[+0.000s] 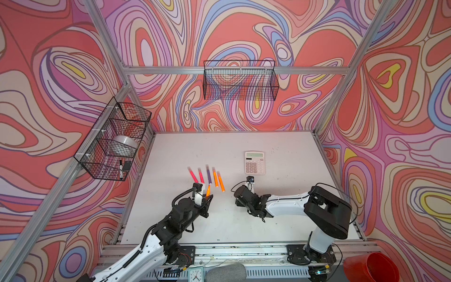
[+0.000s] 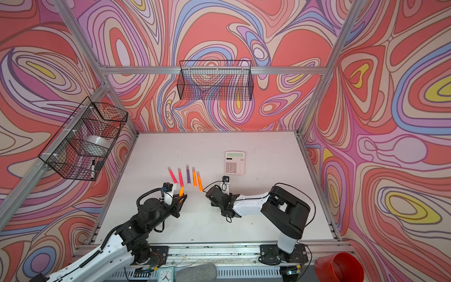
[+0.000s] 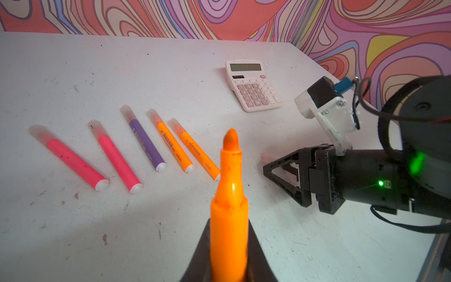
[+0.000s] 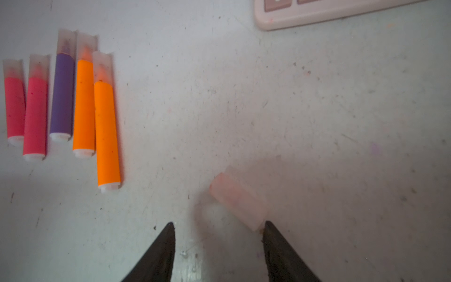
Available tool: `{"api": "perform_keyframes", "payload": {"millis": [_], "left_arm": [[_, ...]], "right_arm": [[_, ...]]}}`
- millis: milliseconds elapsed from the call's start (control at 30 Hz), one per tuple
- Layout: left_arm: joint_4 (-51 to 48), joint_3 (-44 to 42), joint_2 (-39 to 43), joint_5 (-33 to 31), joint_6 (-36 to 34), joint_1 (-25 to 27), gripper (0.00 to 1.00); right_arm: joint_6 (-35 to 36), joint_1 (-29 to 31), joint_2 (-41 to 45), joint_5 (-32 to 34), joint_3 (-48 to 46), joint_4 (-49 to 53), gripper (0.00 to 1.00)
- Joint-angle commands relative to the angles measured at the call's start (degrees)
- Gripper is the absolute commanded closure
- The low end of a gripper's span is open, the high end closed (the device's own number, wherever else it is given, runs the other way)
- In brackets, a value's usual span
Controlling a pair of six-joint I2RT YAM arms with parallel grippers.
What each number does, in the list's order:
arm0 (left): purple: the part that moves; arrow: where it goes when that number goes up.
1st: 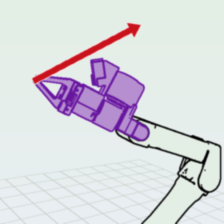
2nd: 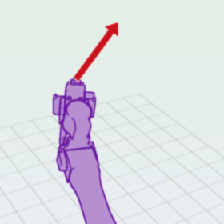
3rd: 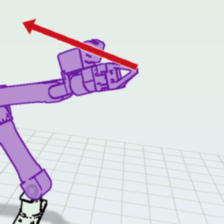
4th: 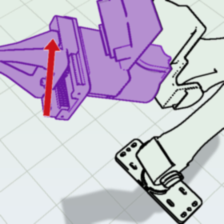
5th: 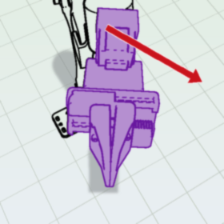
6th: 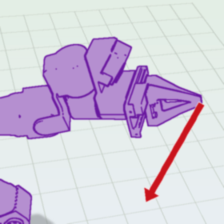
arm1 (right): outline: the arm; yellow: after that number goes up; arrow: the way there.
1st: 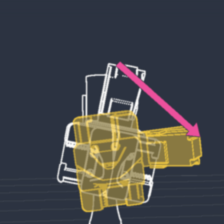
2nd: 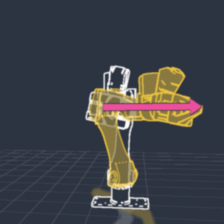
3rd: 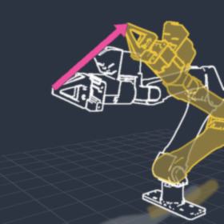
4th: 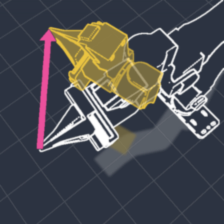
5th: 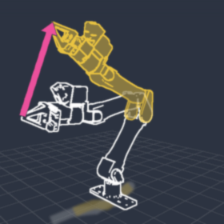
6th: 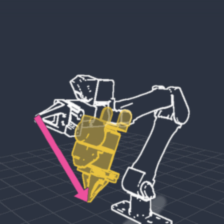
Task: Insert the pens into the pen caps
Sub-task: 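Lower the right gripper around the pink cap and close on it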
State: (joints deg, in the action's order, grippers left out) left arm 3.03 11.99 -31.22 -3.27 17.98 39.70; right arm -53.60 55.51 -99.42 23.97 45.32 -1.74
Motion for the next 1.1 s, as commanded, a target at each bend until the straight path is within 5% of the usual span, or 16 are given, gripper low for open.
{"api": "perform_keyframes", "payload": {"millis": [0, 567, 1067], "left_arm": [[0.15, 1.02, 0.37, -0.65, -0.58, 0.01, 1.0], [1.02, 1.11, -1.3, -0.69, -0.78, 0.02, 1.0], [0.96, 0.96, -0.34, 0.28, -0.67, -0.05, 1.0]], "right_arm": [[0.97, -1.48, -4.18, -2.05, -0.05, -1.16, 0.41], [7.12, -4.26, -12.75, -6.66, 11.14, -0.42, 0.41], [12.22, -4.2, -7.34, -1.71, 17.19, 15.72, 0.42]]}}
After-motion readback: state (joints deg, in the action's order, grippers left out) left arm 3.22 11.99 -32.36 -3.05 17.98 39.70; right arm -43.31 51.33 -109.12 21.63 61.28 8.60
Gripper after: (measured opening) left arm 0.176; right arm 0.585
